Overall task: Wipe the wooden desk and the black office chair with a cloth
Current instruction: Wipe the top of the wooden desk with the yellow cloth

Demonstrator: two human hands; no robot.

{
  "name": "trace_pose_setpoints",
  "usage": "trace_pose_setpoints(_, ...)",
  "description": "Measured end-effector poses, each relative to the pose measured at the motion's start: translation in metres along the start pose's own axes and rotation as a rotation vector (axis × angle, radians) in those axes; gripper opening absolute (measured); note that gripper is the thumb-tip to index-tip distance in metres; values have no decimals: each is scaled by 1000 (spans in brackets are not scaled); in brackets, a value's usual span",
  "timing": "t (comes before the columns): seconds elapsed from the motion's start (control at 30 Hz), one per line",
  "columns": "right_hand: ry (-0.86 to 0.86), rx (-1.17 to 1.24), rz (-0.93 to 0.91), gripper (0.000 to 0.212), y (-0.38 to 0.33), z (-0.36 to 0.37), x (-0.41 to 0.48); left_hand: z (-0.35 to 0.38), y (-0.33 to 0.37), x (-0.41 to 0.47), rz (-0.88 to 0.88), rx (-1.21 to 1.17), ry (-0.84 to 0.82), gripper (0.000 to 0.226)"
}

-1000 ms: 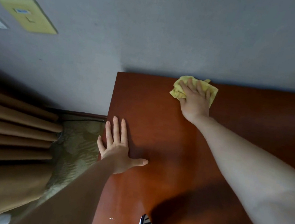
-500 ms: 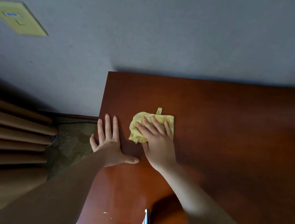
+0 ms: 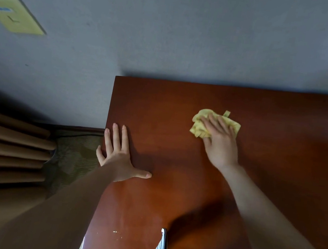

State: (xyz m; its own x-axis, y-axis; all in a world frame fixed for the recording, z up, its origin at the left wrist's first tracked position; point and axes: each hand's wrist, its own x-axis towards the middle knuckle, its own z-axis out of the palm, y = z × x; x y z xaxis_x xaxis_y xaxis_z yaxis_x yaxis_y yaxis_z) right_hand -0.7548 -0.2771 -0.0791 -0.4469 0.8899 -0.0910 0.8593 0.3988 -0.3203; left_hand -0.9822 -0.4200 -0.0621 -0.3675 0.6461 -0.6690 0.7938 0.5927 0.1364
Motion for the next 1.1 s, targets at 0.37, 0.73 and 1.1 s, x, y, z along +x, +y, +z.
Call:
trace_pose_setpoints(0.37,-83,-166,-46,51,-56,5,104,7,-4,6,9,-21,-7,158)
trace_pose_setpoints(0.73,-287,-211,-458,53,-158,34,148,10,-5,9,13,-23,-7,158)
trace_pose_setpoints(1.1,-225,149,-531,46,-144,44,58,5,-6,7,2,-5,-19,156)
